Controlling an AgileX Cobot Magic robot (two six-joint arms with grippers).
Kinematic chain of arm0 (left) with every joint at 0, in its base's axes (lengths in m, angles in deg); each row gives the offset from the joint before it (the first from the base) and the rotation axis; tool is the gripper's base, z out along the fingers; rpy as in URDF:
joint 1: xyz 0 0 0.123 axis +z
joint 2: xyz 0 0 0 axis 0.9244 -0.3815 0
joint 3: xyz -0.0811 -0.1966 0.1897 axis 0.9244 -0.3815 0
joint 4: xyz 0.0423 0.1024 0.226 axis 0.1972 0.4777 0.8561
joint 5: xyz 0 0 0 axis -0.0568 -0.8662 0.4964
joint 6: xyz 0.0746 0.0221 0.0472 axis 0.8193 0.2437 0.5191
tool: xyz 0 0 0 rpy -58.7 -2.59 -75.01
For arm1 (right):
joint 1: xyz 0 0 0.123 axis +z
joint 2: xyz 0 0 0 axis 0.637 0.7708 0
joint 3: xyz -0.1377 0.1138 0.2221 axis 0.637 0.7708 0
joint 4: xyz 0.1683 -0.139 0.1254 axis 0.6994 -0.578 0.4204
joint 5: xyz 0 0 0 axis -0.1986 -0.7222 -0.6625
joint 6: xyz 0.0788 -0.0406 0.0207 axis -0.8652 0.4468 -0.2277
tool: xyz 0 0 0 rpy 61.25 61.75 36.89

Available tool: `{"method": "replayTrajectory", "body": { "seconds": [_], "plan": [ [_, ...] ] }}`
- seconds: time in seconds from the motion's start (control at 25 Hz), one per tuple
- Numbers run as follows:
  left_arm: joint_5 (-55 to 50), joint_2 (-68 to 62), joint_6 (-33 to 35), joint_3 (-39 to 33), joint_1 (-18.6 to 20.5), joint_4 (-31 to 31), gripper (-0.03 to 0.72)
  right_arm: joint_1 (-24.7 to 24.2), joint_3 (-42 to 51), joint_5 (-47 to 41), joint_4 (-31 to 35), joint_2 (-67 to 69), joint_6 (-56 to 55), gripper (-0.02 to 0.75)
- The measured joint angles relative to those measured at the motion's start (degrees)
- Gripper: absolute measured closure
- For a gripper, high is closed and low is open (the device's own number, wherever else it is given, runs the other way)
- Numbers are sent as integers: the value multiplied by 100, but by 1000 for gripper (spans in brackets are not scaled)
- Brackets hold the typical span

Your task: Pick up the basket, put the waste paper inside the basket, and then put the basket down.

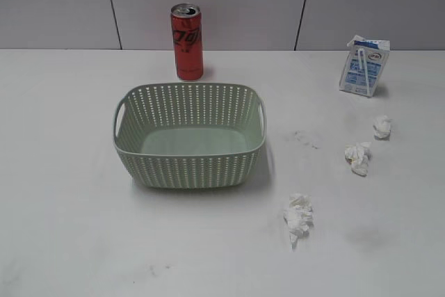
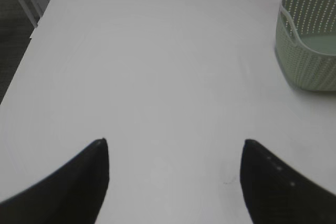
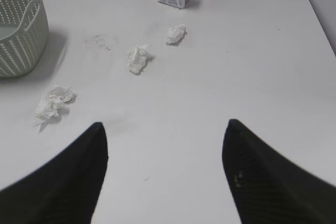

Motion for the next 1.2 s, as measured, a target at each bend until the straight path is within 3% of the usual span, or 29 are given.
{"method": "replayTrajectory", "body": {
  "seconds": [1.2],
  "plan": [
    [0, 0, 0, 0, 0, -6, 118, 4, 0, 1, 0, 0, -8, 220]
  ]
}}
